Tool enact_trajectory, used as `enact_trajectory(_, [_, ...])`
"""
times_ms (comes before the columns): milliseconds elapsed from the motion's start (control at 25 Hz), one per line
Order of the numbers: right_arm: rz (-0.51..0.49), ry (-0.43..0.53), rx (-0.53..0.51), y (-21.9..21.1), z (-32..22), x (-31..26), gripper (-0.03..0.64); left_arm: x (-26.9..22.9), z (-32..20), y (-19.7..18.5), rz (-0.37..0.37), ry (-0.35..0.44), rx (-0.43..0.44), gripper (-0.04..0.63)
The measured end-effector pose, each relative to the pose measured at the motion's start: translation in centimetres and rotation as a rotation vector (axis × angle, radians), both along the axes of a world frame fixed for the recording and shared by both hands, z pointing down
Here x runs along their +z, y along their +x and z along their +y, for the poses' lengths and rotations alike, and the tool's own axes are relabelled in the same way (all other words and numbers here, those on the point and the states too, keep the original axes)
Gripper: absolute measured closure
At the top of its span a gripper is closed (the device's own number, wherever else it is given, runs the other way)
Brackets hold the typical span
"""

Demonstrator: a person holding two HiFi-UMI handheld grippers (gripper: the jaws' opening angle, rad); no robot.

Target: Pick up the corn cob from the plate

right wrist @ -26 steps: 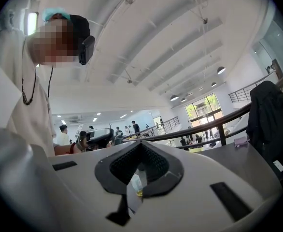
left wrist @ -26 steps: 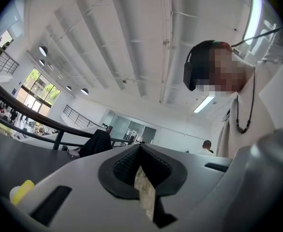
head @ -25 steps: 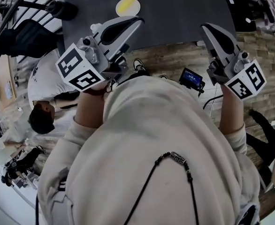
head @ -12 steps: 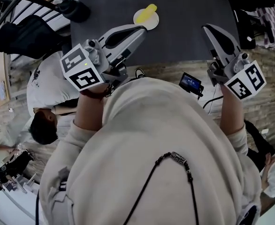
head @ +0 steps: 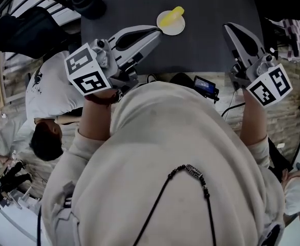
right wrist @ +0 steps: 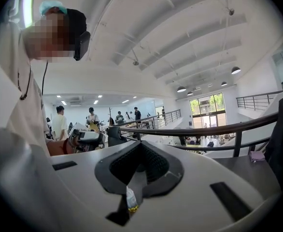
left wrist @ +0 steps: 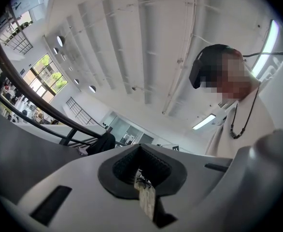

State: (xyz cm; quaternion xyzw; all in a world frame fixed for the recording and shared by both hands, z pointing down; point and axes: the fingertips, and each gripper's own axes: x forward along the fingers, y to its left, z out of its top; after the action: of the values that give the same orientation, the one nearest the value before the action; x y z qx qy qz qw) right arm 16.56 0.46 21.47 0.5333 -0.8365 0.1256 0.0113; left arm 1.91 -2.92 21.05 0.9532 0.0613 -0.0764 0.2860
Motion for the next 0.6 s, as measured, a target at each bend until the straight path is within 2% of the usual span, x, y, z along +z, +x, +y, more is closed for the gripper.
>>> enact_trajectory(320, [0.010, -0.023, -0.039, 0.8, -3.8, 0.5, 0.603, -0.4, -2.3, 0.2, 0.004, 0.008, -0.042, 0.591])
enact_trajectory(600, [0.029, -0.057, -0.120, 1.6, -7.3, 1.6, 0.603, 0.0, -4.2, 1.1, -0.047, 0.042, -0.118, 0.591])
